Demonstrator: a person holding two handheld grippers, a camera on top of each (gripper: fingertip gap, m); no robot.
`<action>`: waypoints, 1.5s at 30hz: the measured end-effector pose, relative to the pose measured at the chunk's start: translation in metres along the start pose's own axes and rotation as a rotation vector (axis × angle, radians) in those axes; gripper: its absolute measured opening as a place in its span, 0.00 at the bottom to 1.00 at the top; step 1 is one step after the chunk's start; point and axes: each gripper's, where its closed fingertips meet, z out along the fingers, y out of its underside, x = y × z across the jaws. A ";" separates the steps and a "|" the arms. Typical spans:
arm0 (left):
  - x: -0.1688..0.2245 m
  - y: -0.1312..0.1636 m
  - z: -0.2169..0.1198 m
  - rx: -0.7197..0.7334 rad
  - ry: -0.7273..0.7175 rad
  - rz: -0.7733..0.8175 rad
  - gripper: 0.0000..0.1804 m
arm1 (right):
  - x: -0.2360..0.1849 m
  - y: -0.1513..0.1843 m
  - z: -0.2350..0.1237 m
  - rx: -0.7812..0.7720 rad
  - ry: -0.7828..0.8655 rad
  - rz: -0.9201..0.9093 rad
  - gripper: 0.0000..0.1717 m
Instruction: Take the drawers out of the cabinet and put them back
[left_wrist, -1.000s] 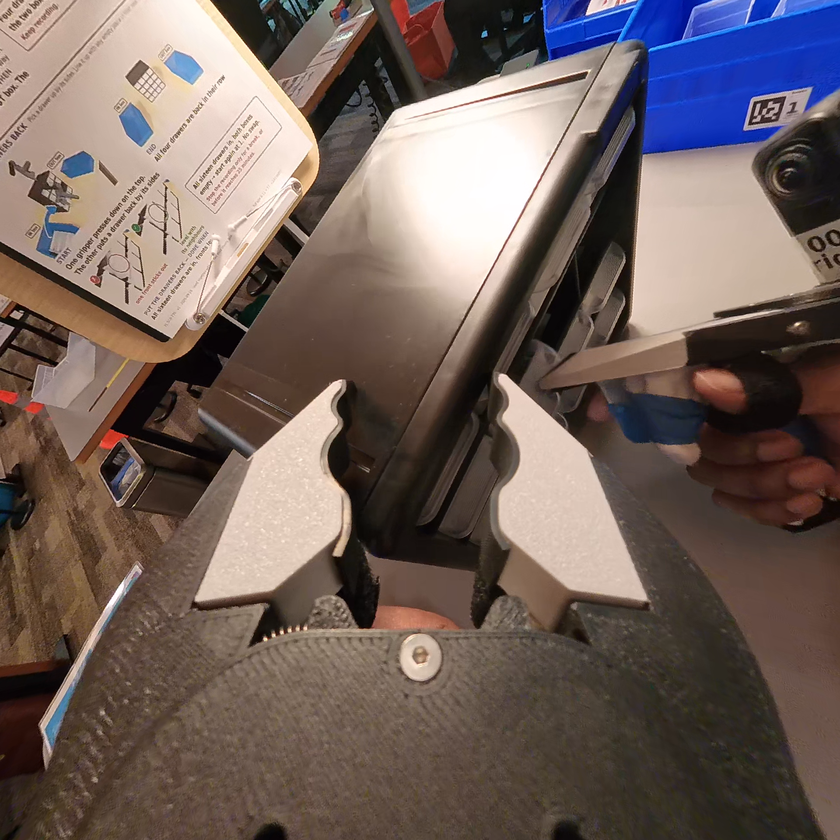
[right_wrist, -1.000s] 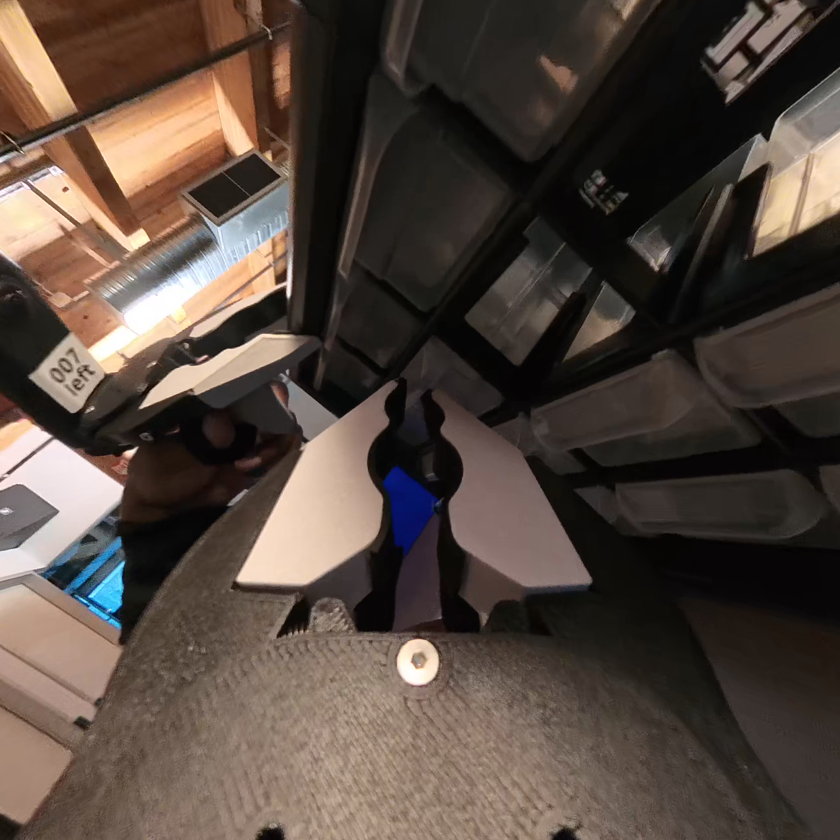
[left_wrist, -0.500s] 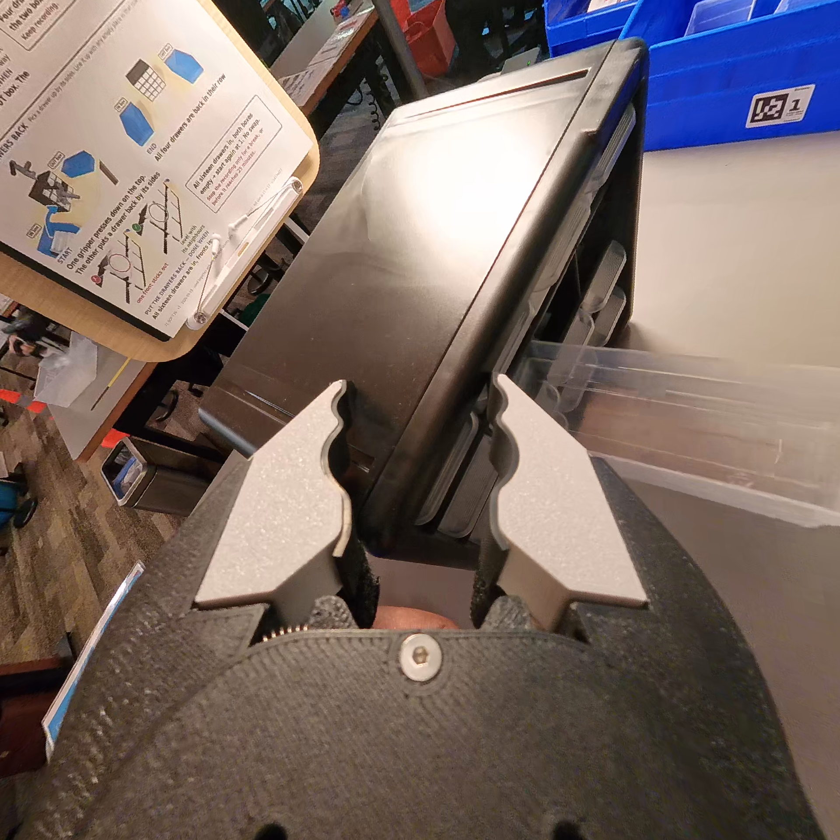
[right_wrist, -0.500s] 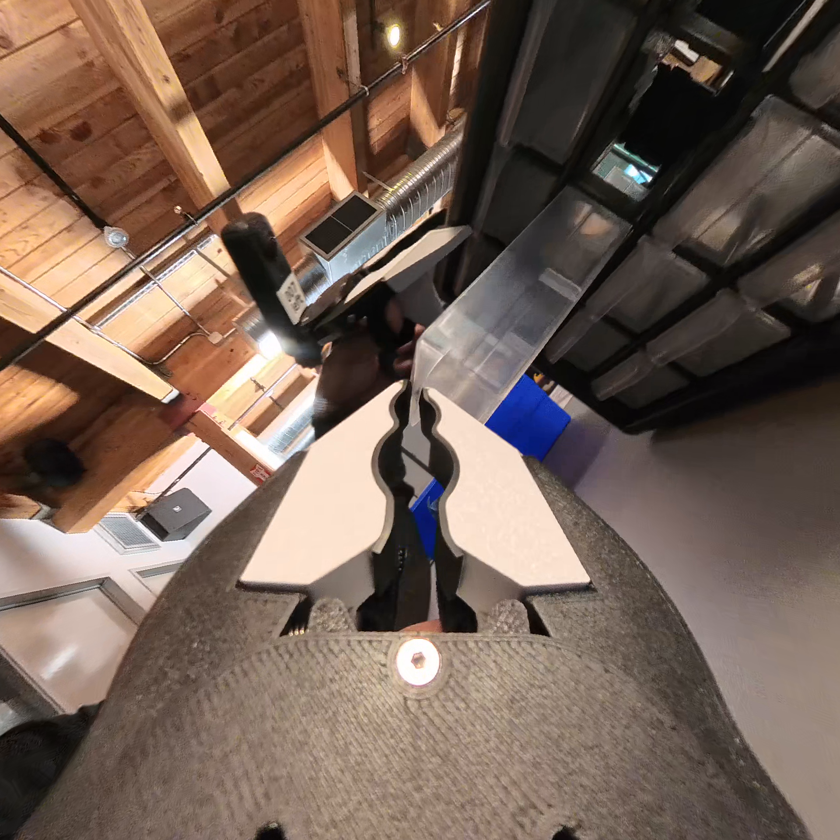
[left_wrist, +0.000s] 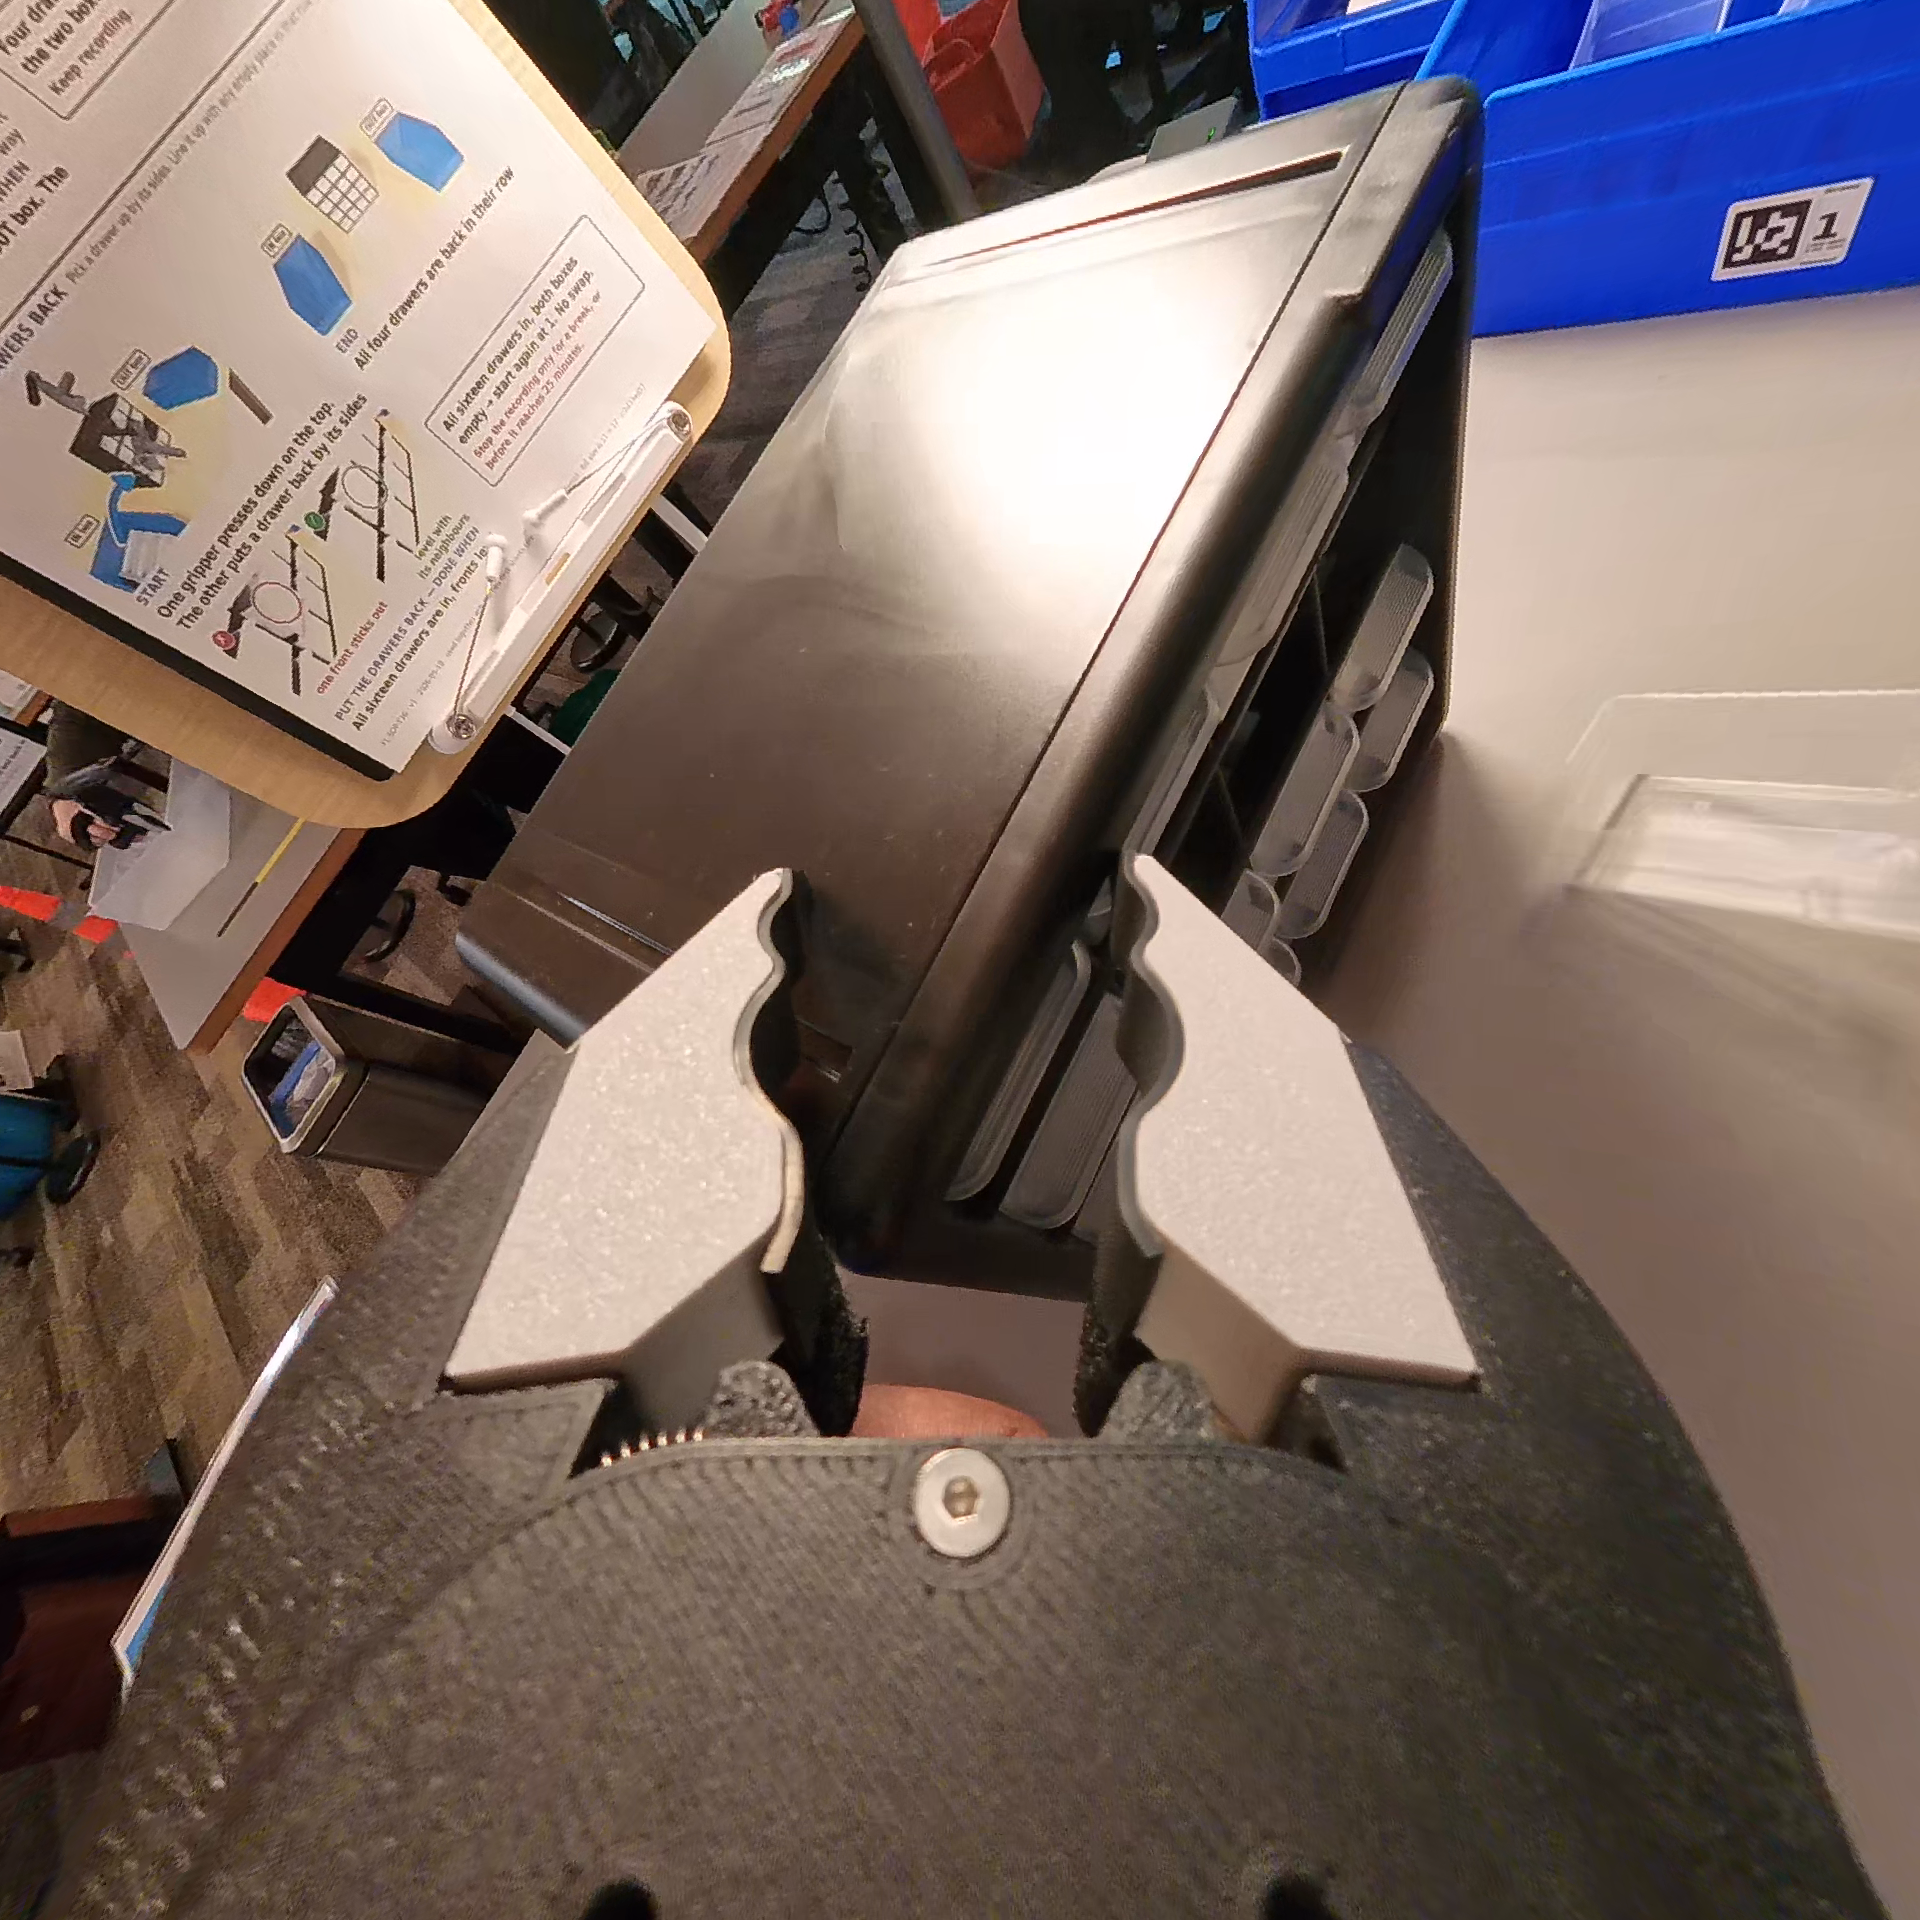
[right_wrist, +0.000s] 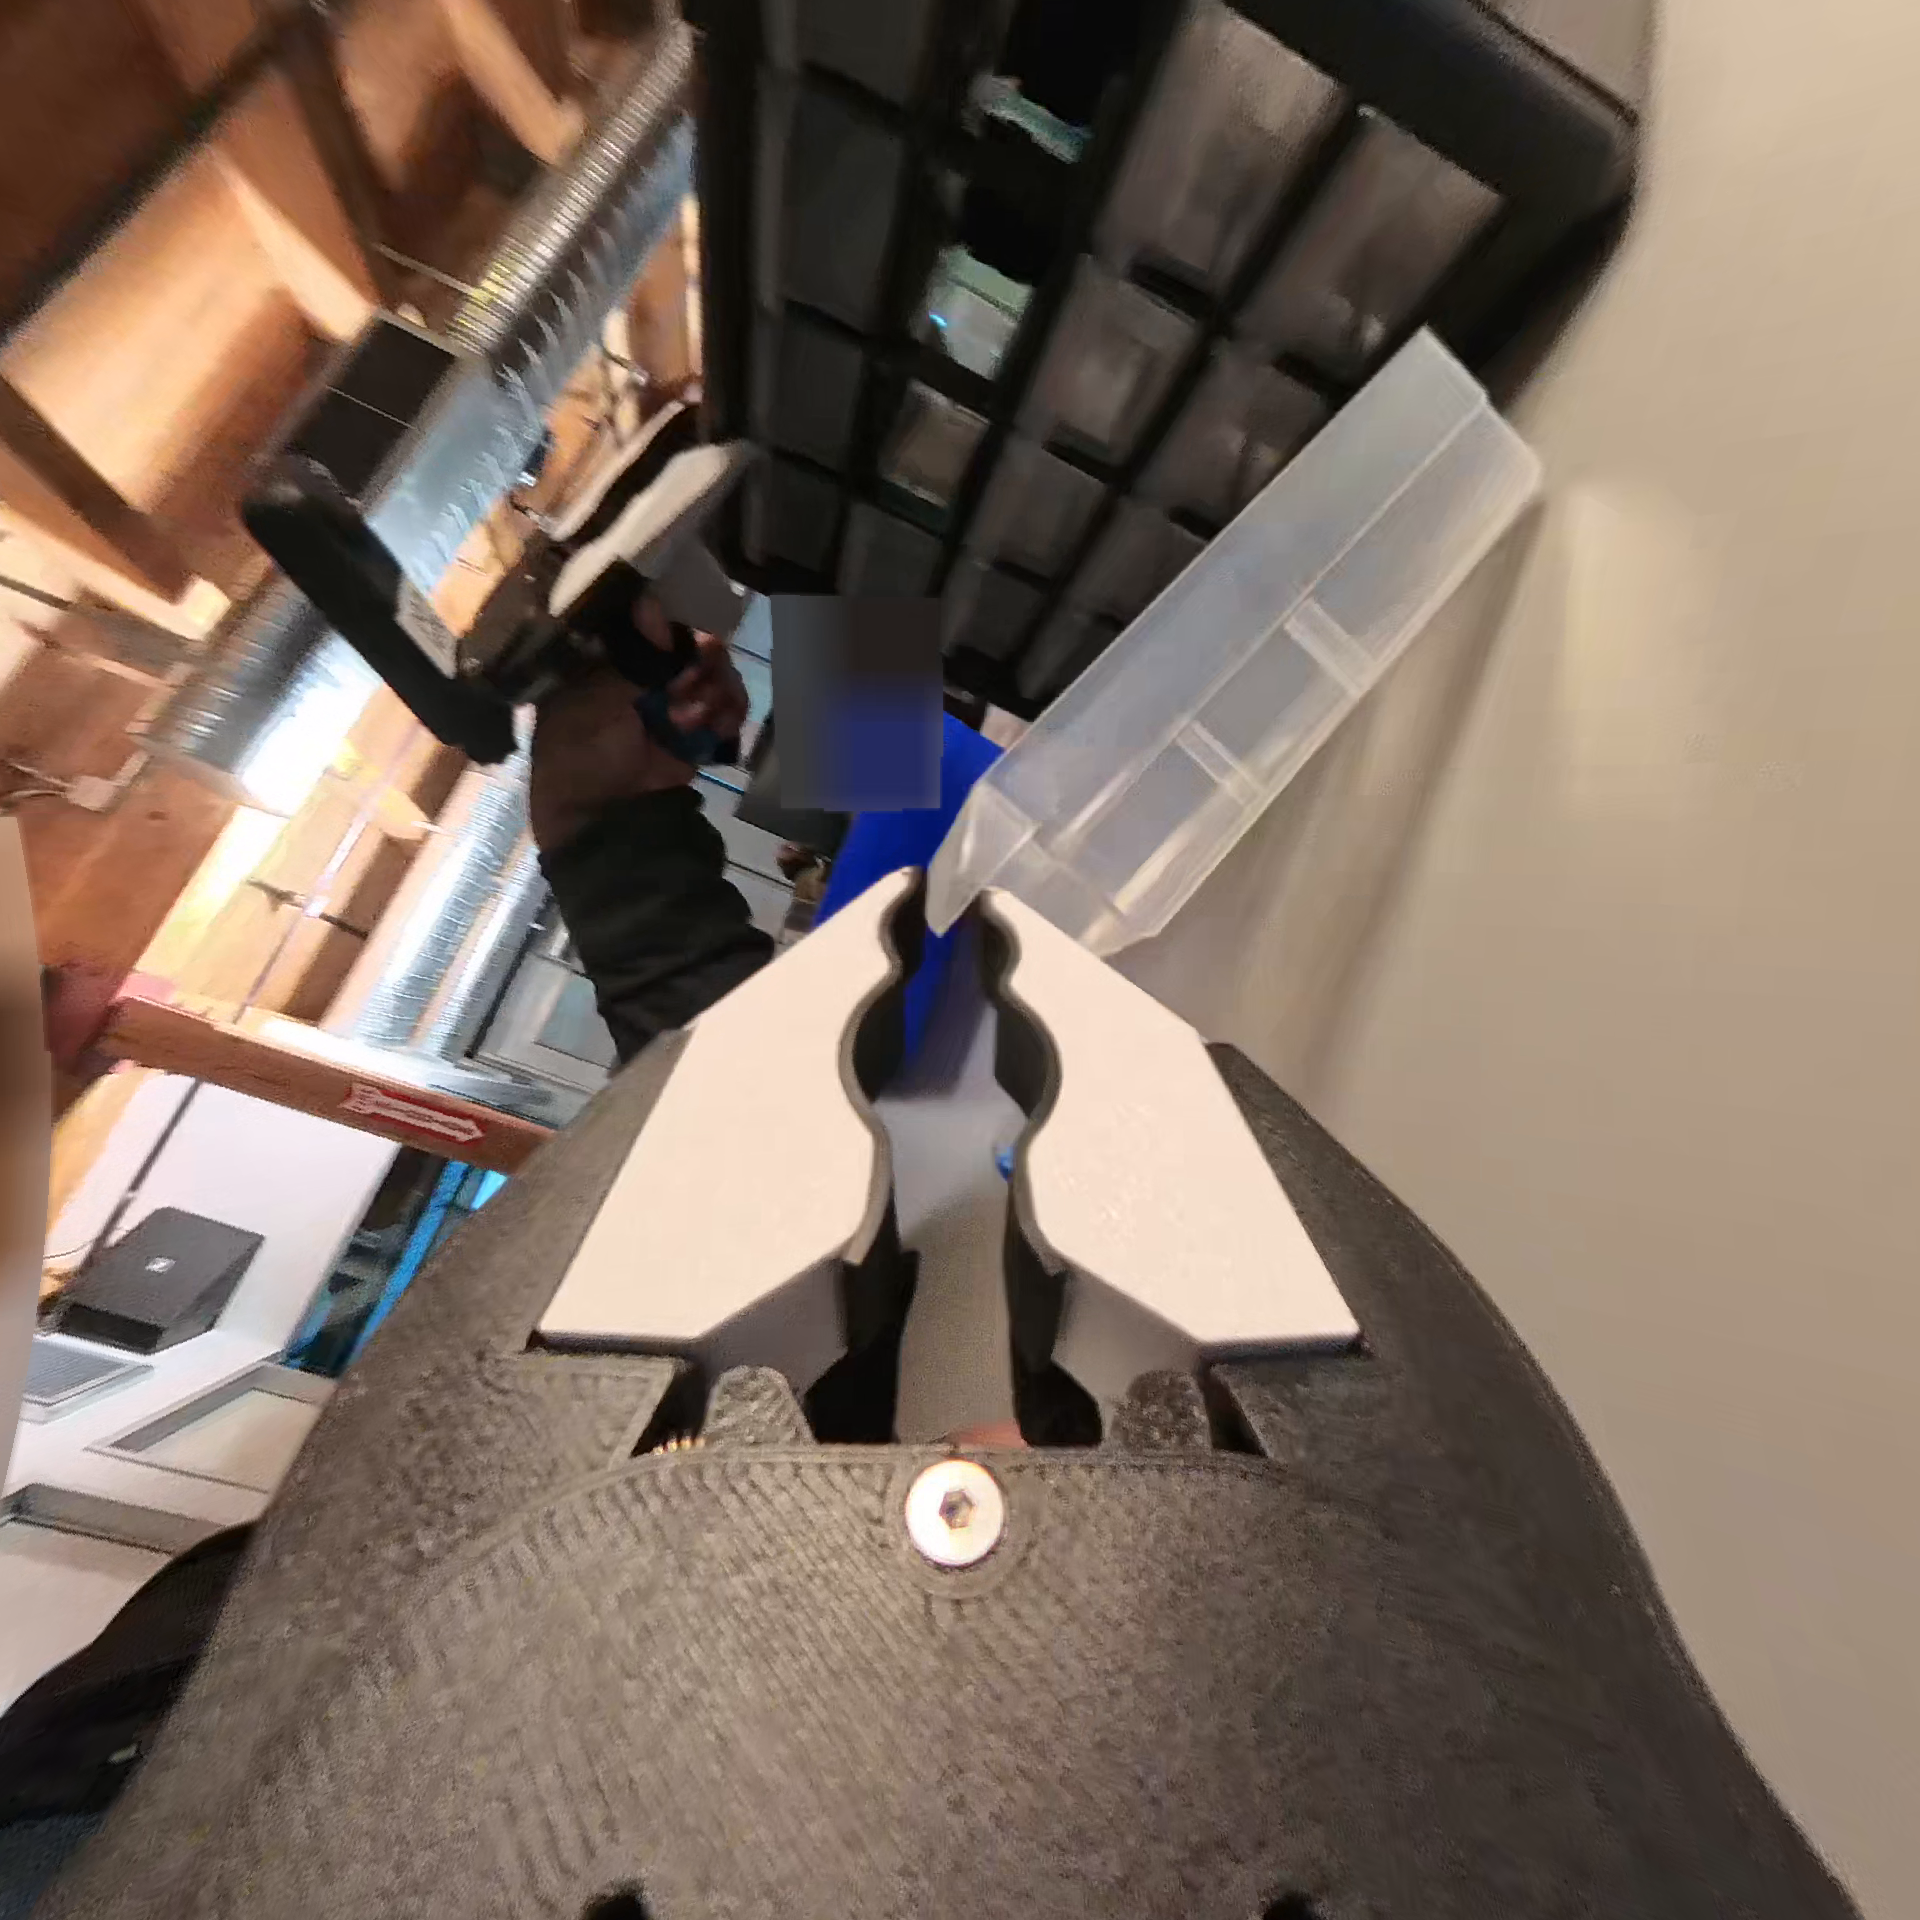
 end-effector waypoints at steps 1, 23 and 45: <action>0.000 0.000 0.000 -0.001 0.000 0.000 0.33 | 0.005 0.002 -0.008 -0.030 0.038 -0.005 0.09; 0.001 0.000 -0.001 -0.012 -0.010 0.011 0.32 | 0.042 -0.012 0.017 -0.599 0.577 -1.094 0.23; 0.001 0.000 0.000 -0.004 -0.001 0.005 0.32 | 0.002 -0.147 -0.120 -0.730 0.621 -1.511 0.01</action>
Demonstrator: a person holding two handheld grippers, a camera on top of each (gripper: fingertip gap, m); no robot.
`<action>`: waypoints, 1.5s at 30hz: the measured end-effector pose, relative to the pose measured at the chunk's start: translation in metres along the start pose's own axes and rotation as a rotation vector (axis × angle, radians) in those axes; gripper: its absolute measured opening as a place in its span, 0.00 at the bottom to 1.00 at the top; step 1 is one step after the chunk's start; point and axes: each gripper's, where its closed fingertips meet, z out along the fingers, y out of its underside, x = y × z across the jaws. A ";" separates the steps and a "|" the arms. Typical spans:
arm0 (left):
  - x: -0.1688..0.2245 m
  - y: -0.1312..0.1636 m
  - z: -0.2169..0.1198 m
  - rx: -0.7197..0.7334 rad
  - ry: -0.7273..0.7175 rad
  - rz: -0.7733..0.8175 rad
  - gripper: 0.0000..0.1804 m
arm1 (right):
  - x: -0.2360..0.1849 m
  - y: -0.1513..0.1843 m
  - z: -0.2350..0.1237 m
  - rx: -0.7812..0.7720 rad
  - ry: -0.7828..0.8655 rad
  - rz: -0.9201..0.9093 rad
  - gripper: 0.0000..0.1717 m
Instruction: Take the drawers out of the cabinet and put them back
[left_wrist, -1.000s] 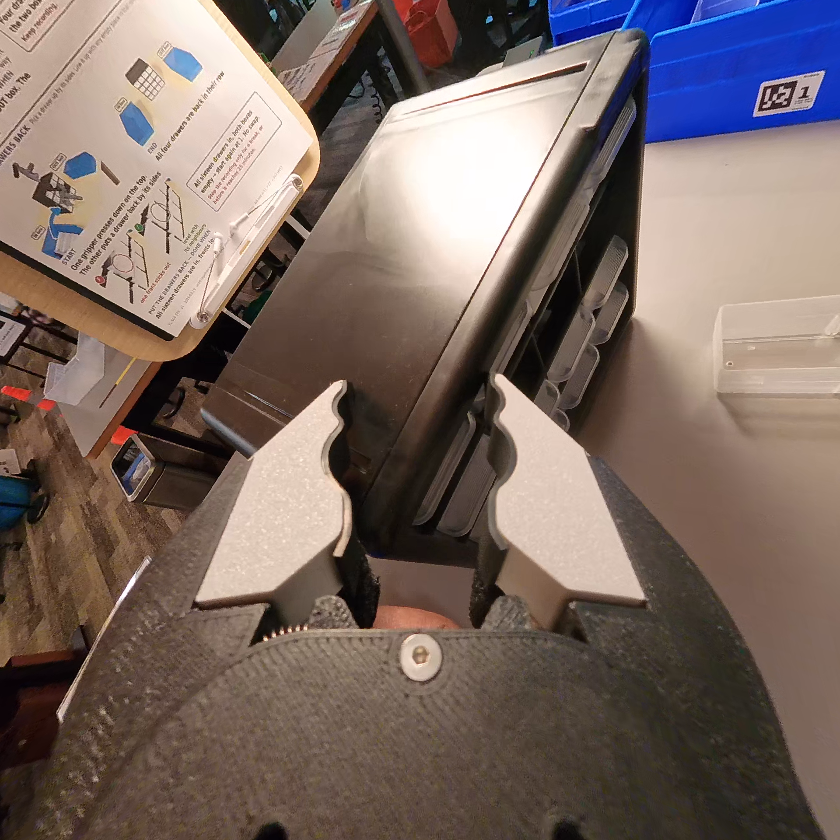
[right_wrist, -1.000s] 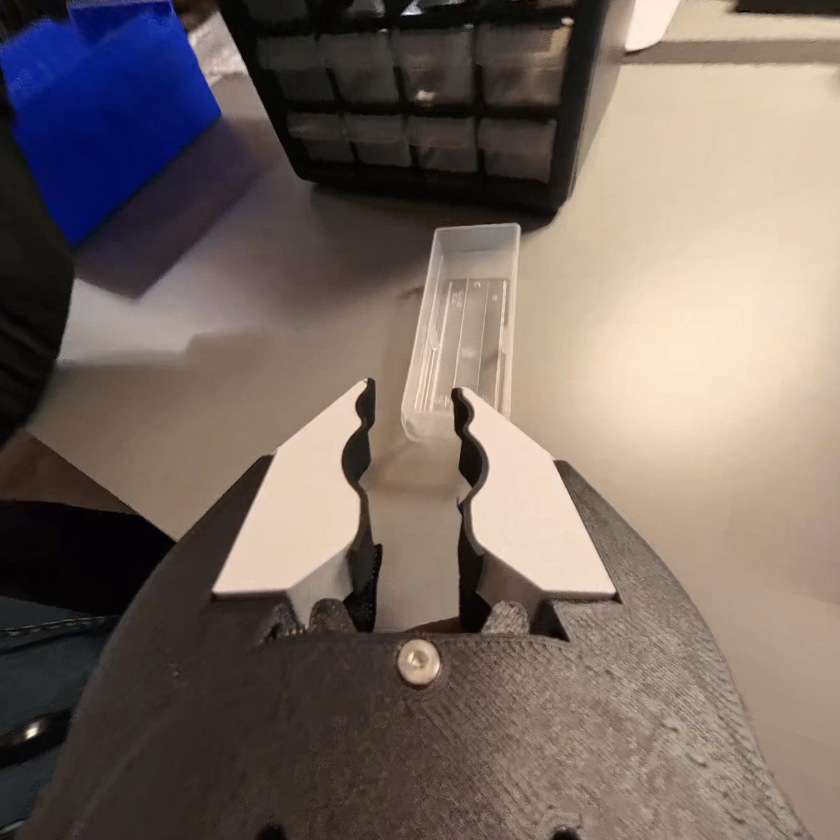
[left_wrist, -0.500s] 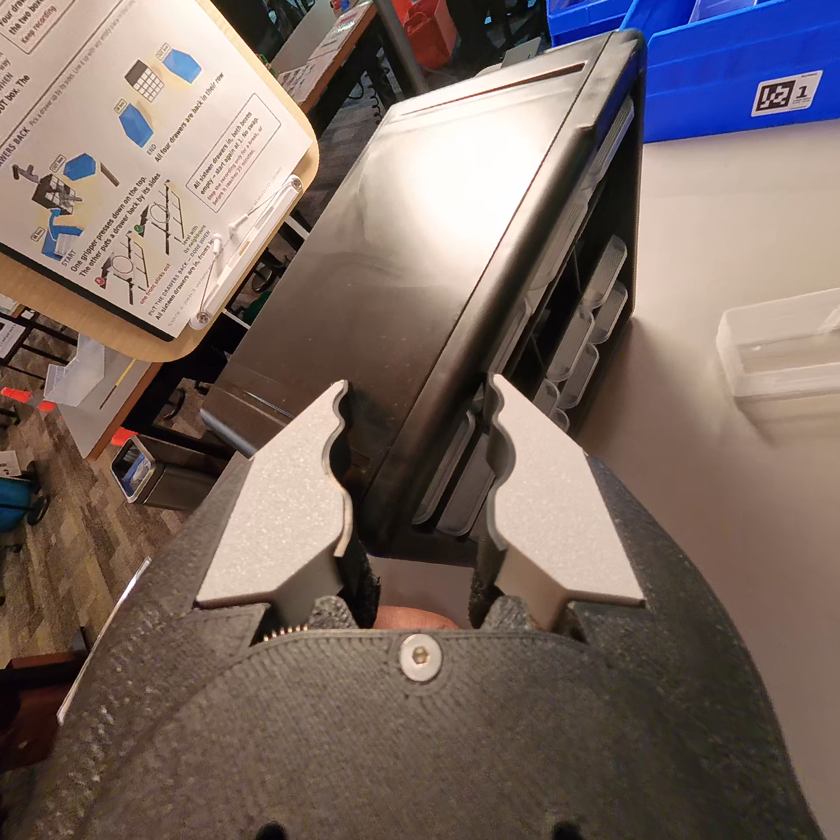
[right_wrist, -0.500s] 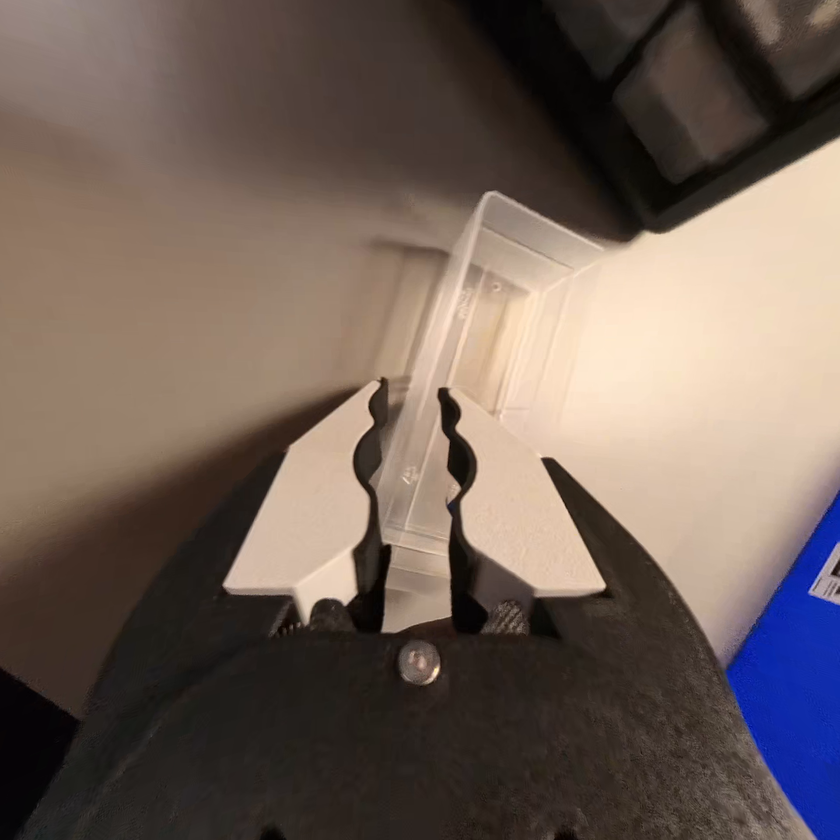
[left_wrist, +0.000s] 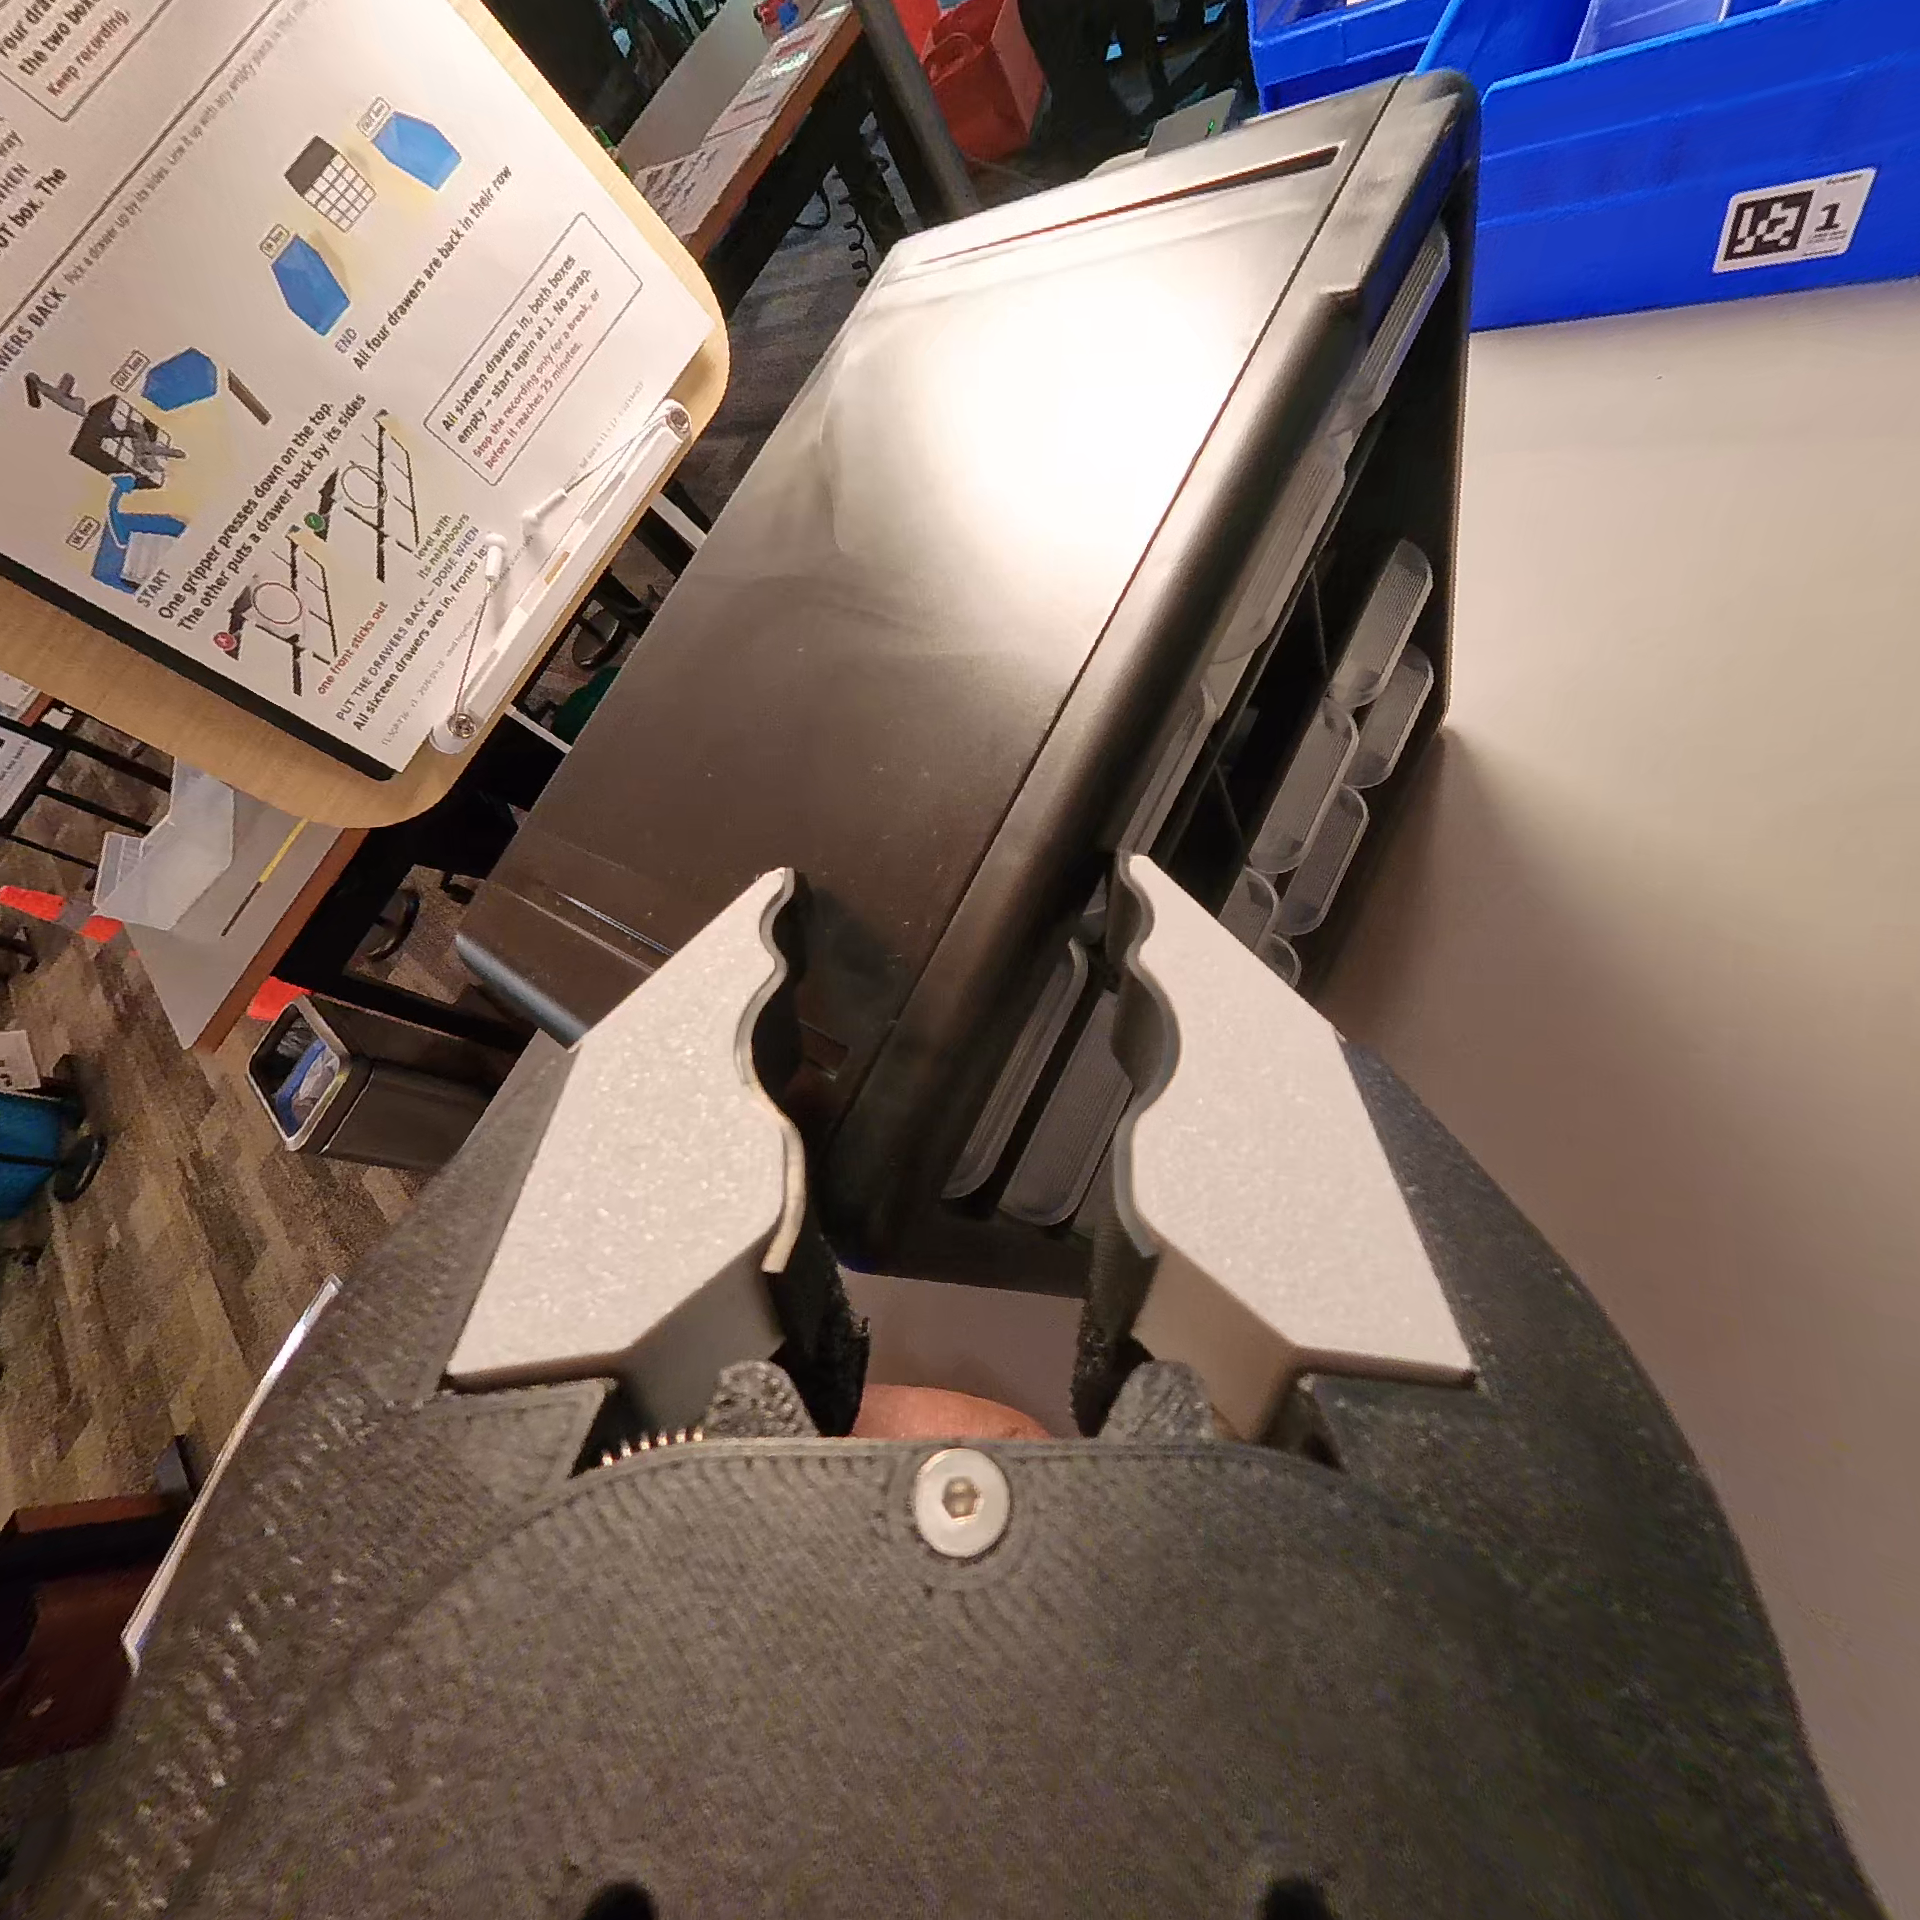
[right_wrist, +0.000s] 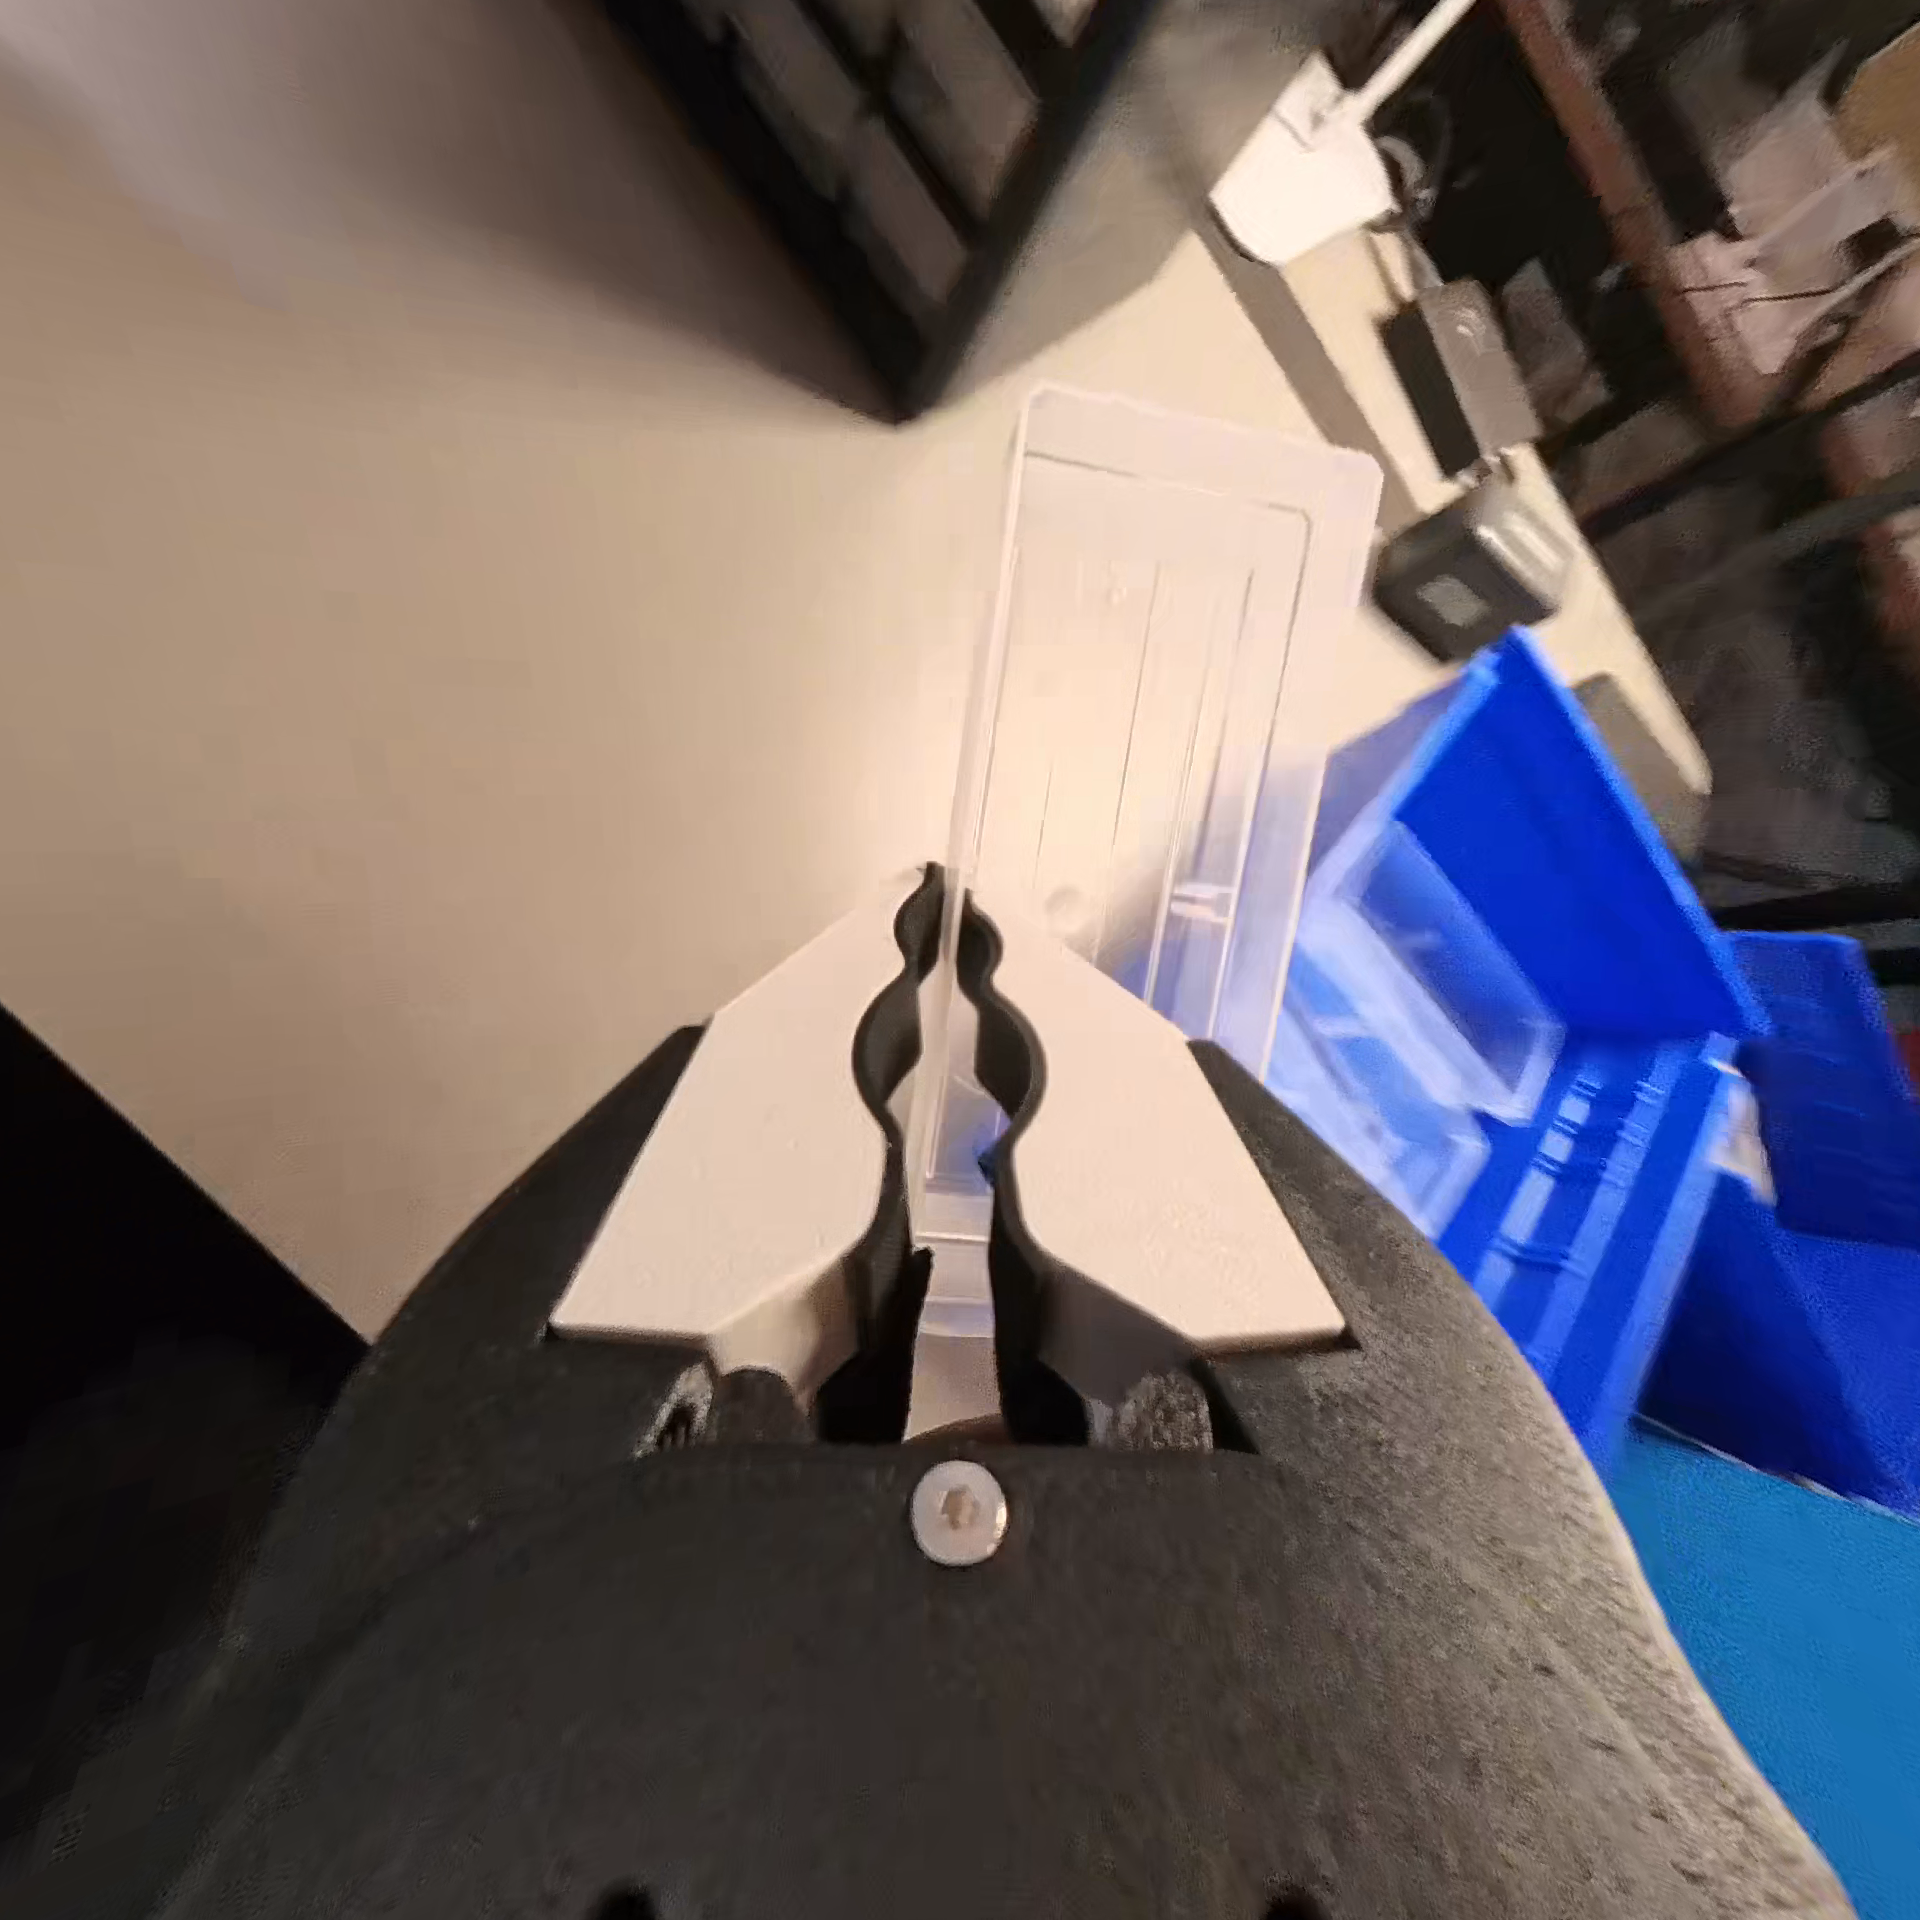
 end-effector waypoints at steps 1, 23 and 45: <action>0.000 0.000 0.000 0.000 0.000 0.000 0.32 | 0.015 0.011 -0.010 -0.035 0.020 -0.033 0.01; 0.000 0.000 0.001 -0.007 -0.001 0.004 0.32 | 0.103 0.186 0.075 -0.650 -0.340 -0.488 0.04; -0.001 0.000 0.001 0.006 0.014 -0.017 0.34 | 0.112 0.038 -0.002 0.138 0.036 0.128 0.20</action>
